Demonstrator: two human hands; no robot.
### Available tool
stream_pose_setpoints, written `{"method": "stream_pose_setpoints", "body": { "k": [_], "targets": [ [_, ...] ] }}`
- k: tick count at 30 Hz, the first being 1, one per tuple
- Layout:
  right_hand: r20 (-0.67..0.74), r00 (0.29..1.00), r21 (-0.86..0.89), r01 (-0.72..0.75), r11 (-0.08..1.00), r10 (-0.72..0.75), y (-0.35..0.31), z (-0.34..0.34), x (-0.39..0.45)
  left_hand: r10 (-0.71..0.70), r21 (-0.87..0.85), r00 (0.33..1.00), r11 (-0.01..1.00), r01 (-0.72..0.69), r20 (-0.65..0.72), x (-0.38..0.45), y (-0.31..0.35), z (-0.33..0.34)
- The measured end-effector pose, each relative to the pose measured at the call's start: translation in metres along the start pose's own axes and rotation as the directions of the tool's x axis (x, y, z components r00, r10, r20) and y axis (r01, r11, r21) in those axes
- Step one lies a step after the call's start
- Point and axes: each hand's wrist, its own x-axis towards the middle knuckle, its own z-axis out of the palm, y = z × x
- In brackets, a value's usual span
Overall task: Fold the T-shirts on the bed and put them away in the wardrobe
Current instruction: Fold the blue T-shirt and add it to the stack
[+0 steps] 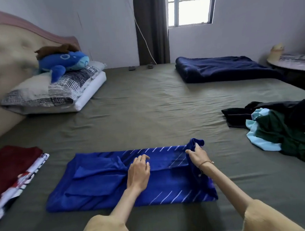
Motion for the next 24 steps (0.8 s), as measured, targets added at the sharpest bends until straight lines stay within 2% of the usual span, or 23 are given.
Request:
{"method": "stream_pose_setpoints", "body": {
  "k": [3,7,10,12,16,20,24],
  "targets": [
    [0.094,0.994,0.039,0.044,0.998,-0.048,-0.035,0.04,-0.01,-0.08,-0.042,0.996,0.996,0.079,-0.031,-0.002,-0.031,-0.021],
    [0.222,0.971,0.06,0.08,0.995,-0.091,-0.075,0.101,-0.027,-0.271,-0.134,0.961,0.956,0.262,-0.052,-0.007,-0.084,-0.051],
    [0.304,0.946,0.086,0.093,0.992,-0.115,-0.102,0.144,-0.037,-0.45,-0.344,0.893,0.837,0.425,0.01,-0.007,-0.121,-0.069],
    [0.345,0.929,0.099,0.108,0.989,-0.136,-0.123,0.17,-0.043,-0.514,-0.451,0.855,0.749,0.486,0.067,-0.006,-0.141,-0.08],
    [0.41,0.894,0.131,0.138,0.982,-0.18,-0.161,0.221,-0.05,-0.573,-0.509,0.816,0.681,0.526,0.077,-0.003,-0.182,-0.1],
    [0.463,0.865,0.127,0.152,0.98,-0.194,-0.19,0.261,-0.057,-0.596,-0.663,0.762,0.466,0.586,0.255,-0.001,-0.206,-0.12],
    [0.51,0.844,0.09,0.14,0.986,-0.166,-0.207,0.285,-0.062,-0.594,-0.71,0.723,0.334,0.62,0.352,-0.002,-0.222,-0.132]
  ]
}}
